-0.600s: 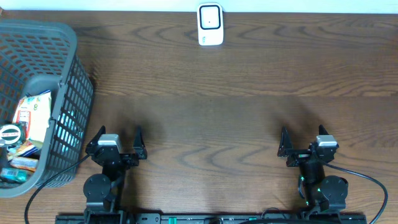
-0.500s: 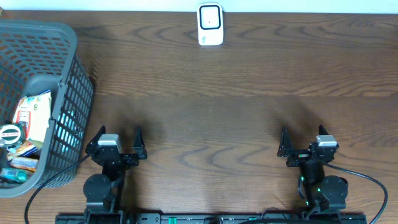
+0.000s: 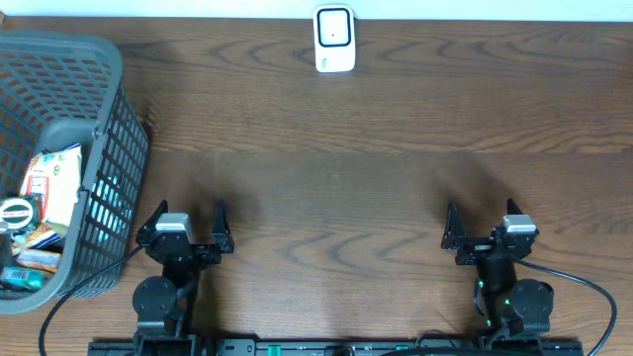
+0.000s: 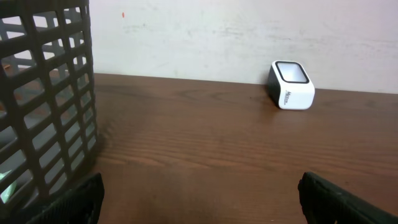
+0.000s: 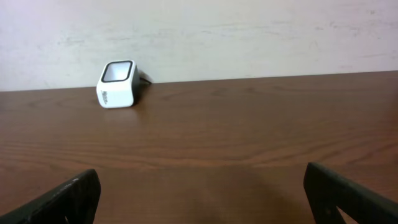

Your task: Scan the item barcode

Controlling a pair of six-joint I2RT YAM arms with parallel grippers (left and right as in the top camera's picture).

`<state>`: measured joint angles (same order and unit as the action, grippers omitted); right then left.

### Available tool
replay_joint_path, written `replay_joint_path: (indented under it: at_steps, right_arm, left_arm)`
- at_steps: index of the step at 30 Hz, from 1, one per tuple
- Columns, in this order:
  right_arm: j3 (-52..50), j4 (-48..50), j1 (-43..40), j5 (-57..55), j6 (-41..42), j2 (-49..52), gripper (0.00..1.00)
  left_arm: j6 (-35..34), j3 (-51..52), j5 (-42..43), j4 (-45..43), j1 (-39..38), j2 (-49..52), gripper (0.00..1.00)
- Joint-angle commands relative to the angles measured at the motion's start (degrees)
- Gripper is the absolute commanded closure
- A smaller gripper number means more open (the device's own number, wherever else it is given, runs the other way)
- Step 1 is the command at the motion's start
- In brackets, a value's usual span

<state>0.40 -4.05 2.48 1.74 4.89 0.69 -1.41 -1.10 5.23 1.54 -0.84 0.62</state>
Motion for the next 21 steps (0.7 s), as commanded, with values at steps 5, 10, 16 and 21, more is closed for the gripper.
replay_joint_path:
  at_steps: [5,10,16,21]
  right_arm:
    - [-0.1,-0.2,0.0,-0.1,-0.9,-0.3,0.01]
    - [-0.1,-0.2,0.0,-0.1,-0.9,-0.3,0.01]
    - [-0.1,-0.2,0.0,-0.1,-0.9,-0.3,0.01]
    - [-0.1,-0.2,0.0,-0.1,-0.9,-0.3,0.01]
  left_arm:
    - [0.7,0.9,1.6,2.1,0.3,-0.4,0.02]
    - [0.7,0.9,1.6,2.1,0.3,-0.4,0.02]
    - [0.7,0.9,1.6,2.1,0.3,-0.4,0.02]
    - [0.7,0.9,1.6,2.1,0.3,-0.4,0.02]
